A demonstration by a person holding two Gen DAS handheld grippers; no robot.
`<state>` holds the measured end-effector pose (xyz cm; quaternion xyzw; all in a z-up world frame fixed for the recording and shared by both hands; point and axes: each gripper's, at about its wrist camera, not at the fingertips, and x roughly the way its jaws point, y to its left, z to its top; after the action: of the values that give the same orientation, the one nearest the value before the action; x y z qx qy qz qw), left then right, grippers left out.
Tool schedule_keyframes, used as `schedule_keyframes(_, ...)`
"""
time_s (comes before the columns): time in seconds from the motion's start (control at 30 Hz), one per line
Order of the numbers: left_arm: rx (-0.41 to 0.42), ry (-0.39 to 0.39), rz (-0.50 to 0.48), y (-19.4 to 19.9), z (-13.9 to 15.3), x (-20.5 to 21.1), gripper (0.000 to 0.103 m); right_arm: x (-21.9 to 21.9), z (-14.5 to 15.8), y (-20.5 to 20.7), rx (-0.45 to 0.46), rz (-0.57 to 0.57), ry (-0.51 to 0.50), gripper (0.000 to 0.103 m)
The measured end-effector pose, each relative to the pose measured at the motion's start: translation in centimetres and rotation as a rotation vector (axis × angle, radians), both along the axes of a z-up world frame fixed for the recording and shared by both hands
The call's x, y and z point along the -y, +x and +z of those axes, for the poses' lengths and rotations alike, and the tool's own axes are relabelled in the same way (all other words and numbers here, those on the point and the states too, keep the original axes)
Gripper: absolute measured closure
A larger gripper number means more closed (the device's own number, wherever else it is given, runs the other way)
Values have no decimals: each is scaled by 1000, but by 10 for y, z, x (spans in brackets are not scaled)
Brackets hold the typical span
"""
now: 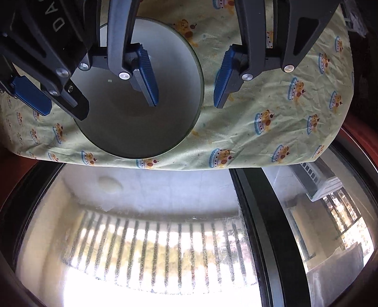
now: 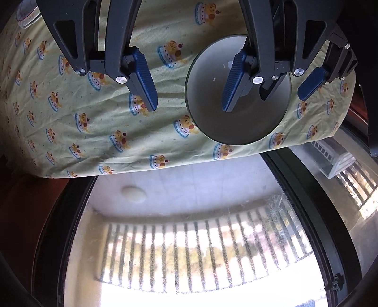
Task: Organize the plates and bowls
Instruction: 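Close both grippers on the rim of the nested green-rimmed bowls, then lift the nested bowls with both grippers and carry them toward the plate stack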
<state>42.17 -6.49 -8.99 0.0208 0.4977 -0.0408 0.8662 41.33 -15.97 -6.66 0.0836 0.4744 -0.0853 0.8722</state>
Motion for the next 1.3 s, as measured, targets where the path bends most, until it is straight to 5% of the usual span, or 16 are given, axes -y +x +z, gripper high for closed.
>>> schedule_keyframes(0.37, -28, 15, -11, 7, -13, -1, 80, 0, -24, 14, -31, 33, 29, 85)
schedule_keyframes(0.8, -30, 23, -27, -2, -4, 4, 82, 0, -18, 8, -50, 30, 22, 87)
schedule_keyframes(1.3, 17, 30, -10, -52, 45, 16, 82, 13, 30, -42, -9, 55, 29, 87)
